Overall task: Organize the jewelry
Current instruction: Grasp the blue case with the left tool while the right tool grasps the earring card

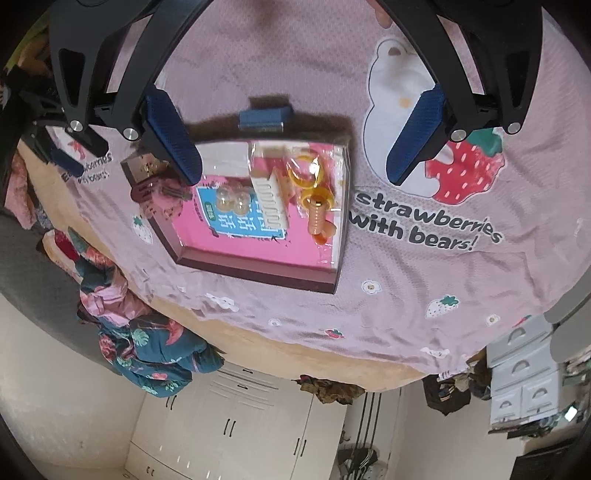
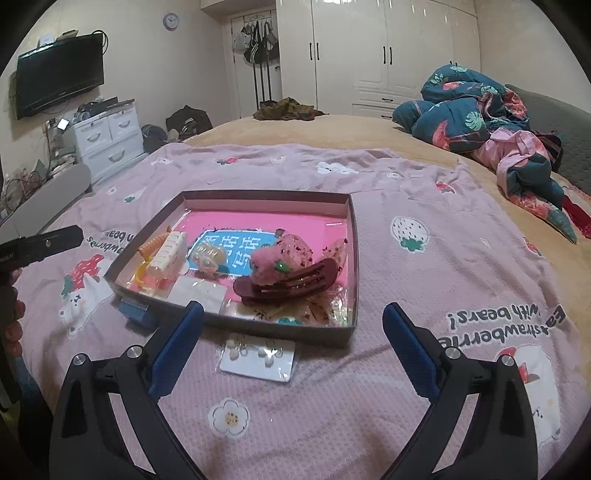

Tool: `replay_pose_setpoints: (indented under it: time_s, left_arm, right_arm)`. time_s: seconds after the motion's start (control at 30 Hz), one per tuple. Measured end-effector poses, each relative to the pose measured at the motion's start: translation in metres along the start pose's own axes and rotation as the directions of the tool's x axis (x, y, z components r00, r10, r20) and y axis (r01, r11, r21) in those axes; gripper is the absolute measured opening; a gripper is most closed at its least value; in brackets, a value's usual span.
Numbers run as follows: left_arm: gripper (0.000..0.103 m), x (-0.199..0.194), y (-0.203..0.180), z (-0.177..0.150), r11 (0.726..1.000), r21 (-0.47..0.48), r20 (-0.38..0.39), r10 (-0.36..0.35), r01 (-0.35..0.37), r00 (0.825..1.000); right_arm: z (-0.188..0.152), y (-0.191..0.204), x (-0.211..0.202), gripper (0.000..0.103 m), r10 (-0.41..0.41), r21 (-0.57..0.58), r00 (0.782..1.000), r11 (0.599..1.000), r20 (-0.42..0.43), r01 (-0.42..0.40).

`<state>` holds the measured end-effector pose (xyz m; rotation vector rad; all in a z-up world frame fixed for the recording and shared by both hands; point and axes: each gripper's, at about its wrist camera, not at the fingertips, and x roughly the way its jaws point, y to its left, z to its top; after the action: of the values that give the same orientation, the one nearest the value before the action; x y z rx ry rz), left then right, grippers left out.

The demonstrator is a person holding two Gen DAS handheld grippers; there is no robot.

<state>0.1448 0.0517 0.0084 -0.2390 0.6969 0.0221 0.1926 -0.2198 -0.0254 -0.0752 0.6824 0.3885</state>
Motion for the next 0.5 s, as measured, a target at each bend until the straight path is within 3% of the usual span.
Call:
replay_pose_setpoints:
  time_s: [0.5]
  left_arm:
    - [0.093,0.0,-0.008,-0.036,0.998,0.048,-0.068,0.03,-0.027,0.997]
  right_arm:
    - [-0.025,0.01,-0.006,0.097,0.011,-0.026,0.999,1.0,-0.046,-0.012]
